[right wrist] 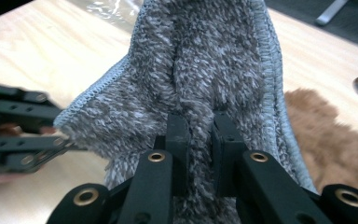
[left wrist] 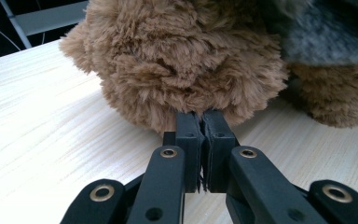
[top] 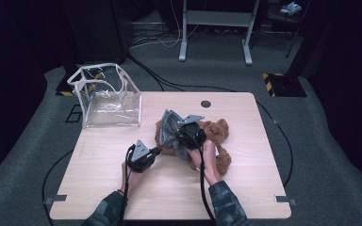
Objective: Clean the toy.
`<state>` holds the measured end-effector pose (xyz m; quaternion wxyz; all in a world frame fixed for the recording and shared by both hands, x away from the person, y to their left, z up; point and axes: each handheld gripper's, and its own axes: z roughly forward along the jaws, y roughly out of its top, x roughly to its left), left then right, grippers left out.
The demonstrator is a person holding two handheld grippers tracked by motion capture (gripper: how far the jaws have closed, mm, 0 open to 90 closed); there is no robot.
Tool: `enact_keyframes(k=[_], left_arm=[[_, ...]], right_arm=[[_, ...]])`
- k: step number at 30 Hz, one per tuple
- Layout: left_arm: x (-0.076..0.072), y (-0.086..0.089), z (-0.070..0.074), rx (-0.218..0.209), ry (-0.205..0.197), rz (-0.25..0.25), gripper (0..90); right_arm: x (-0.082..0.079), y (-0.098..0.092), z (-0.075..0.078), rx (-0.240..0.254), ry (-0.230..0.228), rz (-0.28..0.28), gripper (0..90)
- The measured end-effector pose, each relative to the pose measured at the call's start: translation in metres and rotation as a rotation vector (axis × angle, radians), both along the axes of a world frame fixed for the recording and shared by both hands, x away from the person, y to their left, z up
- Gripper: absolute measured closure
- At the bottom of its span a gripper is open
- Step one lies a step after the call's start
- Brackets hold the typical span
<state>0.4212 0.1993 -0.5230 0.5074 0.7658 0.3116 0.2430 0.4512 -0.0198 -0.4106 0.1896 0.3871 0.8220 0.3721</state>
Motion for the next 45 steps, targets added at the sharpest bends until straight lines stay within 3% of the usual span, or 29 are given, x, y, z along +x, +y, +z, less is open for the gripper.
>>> enact_keyframes(k=[2,8,14,19,23,28,32,36,38,45], left_arm=[[0.0,0.0,0.0,0.0,0.003,-0.001,86.7],[0.0,0.001,0.0,0.004,-0.001,0.002,86.7],[0.0,0.001,0.0,0.003,-0.001,0.001,86.6],[0.0,0.001,0.0,-0.004,-0.003,0.004,86.7],[0.0,0.001,0.0,-0.003,-0.004,0.005,86.7],[0.0,0.001,0.0,0.0,-0.001,0.0,86.8],[0.0,0.0,0.0,0.001,0.004,-0.003,86.8],[0.0,0.0,0.0,0.001,0.004,-0.004,86.8],[0.0,0.0,-0.001,-0.003,-0.004,0.005,86.8],[0.0,-0.001,-0.001,-0.004,-0.005,0.006,87.0]], right_arm=[[-0.004,0.0,-0.003,0.017,0.022,-0.001,80.1],[-0.019,0.004,-0.026,-0.038,0.075,0.069,80.2],[-0.027,0.008,-0.048,-0.098,0.139,0.102,80.0],[-0.027,0.002,-0.038,-0.063,0.132,0.099,79.9],[-0.025,-0.003,-0.019,-0.026,0.073,0.077,79.9],[-0.012,-0.009,0.009,0.005,0.0,0.016,79.7],[0.013,-0.01,0.021,-0.027,-0.025,-0.048,79.3],[0.038,-0.009,0.022,-0.046,0.0,-0.086,79.3],[0.048,-0.009,0.021,-0.032,0.03,-0.102,79.2],[0.07,-0.004,0.015,-0.07,0.083,-0.115,79.1]])
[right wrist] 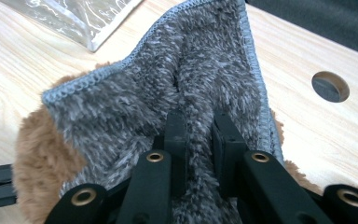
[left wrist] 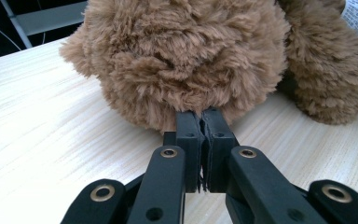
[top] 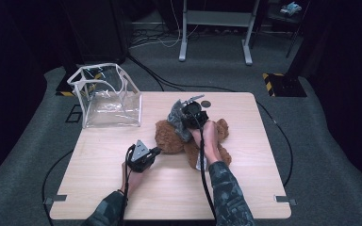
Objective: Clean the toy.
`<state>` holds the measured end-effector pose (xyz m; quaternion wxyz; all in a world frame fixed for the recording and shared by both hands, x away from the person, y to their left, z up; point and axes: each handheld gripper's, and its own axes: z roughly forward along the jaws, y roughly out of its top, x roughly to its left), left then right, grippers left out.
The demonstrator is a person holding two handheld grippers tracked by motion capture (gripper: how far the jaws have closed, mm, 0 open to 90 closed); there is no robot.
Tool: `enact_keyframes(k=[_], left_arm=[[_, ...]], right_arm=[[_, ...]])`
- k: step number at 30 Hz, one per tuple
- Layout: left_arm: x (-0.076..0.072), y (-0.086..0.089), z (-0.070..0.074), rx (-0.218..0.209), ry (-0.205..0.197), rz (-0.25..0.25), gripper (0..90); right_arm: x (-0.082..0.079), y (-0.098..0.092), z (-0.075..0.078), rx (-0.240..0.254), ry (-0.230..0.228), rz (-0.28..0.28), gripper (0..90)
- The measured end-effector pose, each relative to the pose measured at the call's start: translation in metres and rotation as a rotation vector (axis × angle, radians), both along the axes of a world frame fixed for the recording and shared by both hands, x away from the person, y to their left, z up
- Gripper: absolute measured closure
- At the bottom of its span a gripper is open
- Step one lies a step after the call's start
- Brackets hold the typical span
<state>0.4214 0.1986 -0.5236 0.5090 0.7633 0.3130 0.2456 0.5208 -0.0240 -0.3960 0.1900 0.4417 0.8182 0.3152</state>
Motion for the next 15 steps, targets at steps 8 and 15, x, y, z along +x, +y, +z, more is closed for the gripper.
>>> enact_keyframes(k=[8,15], left_arm=[[0.0,0.0,0.0,0.002,-0.001,-0.002,87.7],[0.0,-0.001,-0.001,0.019,0.003,0.011,88.6]], right_arm=[[0.01,-0.007,-0.004,-0.037,0.024,-0.022,79.2],[0.014,-0.023,-0.003,-0.059,0.027,-0.052,79.2]])
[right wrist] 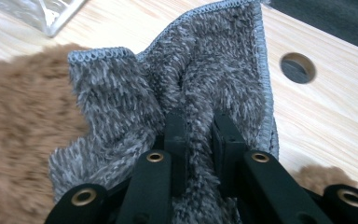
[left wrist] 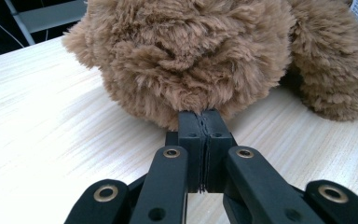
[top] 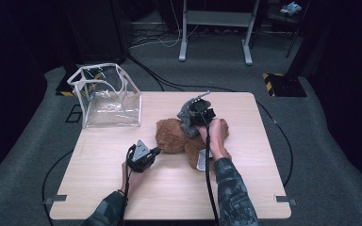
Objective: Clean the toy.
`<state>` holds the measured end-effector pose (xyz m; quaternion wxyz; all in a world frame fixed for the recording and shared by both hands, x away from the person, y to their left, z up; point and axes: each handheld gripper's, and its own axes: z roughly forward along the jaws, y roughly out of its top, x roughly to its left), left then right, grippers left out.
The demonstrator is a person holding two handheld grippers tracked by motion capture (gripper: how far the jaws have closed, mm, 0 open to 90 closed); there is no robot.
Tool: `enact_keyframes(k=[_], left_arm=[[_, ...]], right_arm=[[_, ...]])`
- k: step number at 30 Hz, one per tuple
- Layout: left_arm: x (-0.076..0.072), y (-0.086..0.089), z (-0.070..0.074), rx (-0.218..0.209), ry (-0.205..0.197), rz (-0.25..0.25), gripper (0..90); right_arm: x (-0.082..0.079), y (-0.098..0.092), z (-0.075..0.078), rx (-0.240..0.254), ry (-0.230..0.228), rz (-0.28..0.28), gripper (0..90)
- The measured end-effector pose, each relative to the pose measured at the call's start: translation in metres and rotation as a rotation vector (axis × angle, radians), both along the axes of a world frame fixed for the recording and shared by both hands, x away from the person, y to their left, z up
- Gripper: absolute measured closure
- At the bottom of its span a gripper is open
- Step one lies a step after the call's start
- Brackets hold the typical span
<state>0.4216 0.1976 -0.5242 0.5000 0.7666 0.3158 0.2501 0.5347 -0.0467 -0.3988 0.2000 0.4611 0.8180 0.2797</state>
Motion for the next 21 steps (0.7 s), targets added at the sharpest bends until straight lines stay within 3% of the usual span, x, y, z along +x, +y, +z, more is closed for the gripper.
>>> enact_keyframes(k=[9,15,19,21], left_arm=[[0.0,0.0,0.0,-0.001,0.009,-0.008,88.9],[0.0,0.0,0.001,0.011,0.015,-0.015,88.9],[0.001,0.0,0.0,0.012,0.011,-0.009,88.9],[0.001,0.0,0.0,0.017,0.008,-0.009,88.9]], right_arm=[[0.003,-0.035,0.0,-0.017,0.02,-0.066,79.3],[0.006,-0.07,-0.005,-0.023,0.035,-0.171,79.5],[0.004,-0.09,-0.009,-0.001,0.06,-0.213,79.7],[0.001,-0.095,-0.006,0.03,0.045,-0.218,79.8]])
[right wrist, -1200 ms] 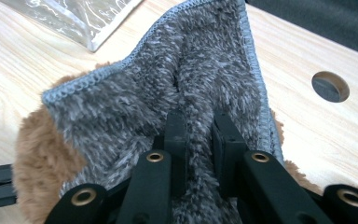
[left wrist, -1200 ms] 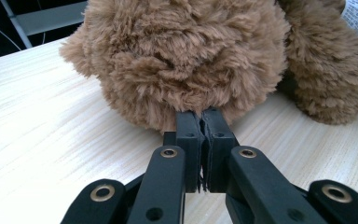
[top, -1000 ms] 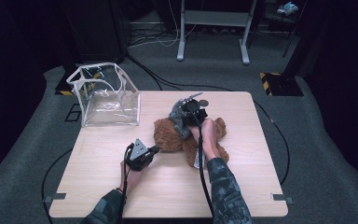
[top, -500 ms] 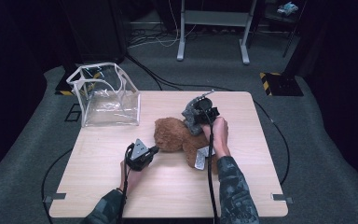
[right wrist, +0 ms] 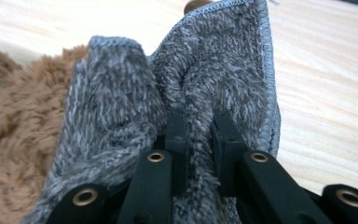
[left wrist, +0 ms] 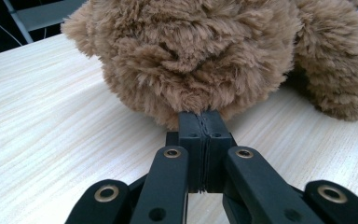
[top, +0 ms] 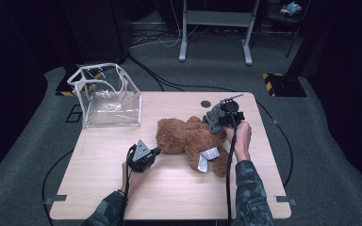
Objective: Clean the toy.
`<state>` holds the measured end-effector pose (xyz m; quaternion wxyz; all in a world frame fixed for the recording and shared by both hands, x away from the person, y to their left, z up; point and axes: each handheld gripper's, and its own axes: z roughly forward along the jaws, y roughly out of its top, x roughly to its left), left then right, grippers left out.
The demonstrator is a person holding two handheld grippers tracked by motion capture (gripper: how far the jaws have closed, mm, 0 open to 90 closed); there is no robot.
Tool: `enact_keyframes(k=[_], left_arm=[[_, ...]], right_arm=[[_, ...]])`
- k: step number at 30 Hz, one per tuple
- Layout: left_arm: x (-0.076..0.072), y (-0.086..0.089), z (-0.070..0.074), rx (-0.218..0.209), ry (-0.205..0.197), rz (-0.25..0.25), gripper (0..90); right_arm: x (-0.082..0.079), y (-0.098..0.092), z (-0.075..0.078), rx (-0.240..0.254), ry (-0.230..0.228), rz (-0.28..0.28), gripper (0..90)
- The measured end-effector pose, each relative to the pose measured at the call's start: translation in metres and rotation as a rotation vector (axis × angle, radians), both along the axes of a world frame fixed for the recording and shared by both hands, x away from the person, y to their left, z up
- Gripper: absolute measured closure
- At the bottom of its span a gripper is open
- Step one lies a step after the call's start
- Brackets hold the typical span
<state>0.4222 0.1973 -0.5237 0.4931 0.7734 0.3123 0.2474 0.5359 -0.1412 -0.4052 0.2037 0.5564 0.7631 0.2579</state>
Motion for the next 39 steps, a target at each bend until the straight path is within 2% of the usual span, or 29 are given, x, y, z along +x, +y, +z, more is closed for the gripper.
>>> enact_keyframes(k=[4,7,9,11,12,13,14,17,19,21,22,26,27,28,29,30,34,39], left_arm=[[0.0,0.0,0.0,0.003,0.0,0.0,88.9],[0.0,0.0,0.0,0.004,-0.001,0.0,88.8],[0.0,0.0,0.0,0.002,-0.004,0.001,88.9],[0.0,0.0,0.0,0.004,-0.003,0.0,88.9],[0.0,0.0,0.0,0.004,-0.003,0.0,88.8],[0.0,0.0,0.0,0.001,-0.004,0.001,88.8],[0.0,0.0,0.0,0.001,-0.004,0.001,88.8],[0.0,-0.001,-0.001,-0.003,-0.009,0.002,88.8],[0.0,-0.001,-0.001,-0.003,-0.006,0.002,88.8],[0.0,0.0,0.0,0.0,-0.006,0.002,88.8],[0.0,0.0,0.0,0.0,-0.006,0.001,88.9],[0.0,-0.001,-0.001,-0.001,-0.008,-0.001,88.8],[0.0,-0.001,0.0,0.0,-0.006,-0.001,88.9],[-0.001,0.0,0.0,0.002,-0.002,-0.003,88.9],[0.0,0.0,0.0,0.001,-0.003,-0.004,88.8],[0.0,0.0,0.0,0.001,-0.004,-0.004,88.8],[-0.001,-0.001,0.0,0.007,-0.001,-0.006,88.8],[0.0,-0.001,0.0,0.008,-0.001,-0.006,88.8]], right_arm=[[-0.004,0.008,0.015,0.033,-0.063,0.027,80.0],[-0.008,0.024,0.028,0.07,-0.09,0.066,79.9],[-0.01,0.035,0.034,0.084,-0.126,0.116,79.9],[-0.011,0.049,0.037,0.116,-0.138,0.162,79.9],[-0.011,0.049,0.037,0.116,-0.138,0.162,79.9],[-0.011,0.062,0.037,0.143,-0.138,0.195,79.8],[-0.01,0.067,0.036,0.154,-0.136,0.22,79.8],[-0.009,0.087,0.028,0.141,-0.099,0.264,79.7],[-0.008,0.097,0.02,0.087,-0.073,0.283,79.7],[-0.006,0.1,0.012,0.034,-0.059,0.275,79.8],[-0.006,0.099,0.01,0.011,-0.05,0.261,79.8],[-0.004,0.085,0.007,-0.002,-0.042,0.222,79.8],[-0.003,0.071,0.007,-0.002,-0.036,0.188,79.8],[-0.003,0.067,0.008,-0.009,-0.034,0.174,79.8],[-0.003,0.061,0.008,0.002,-0.021,0.15,79.8],[-0.002,0.053,0.007,-0.002,-0.031,0.142,79.8],[-0.003,0.027,0.006,0.019,-0.024,0.08,79.8],[-0.005,0.005,-0.004,0.012,-0.012,0.032,79.8]])
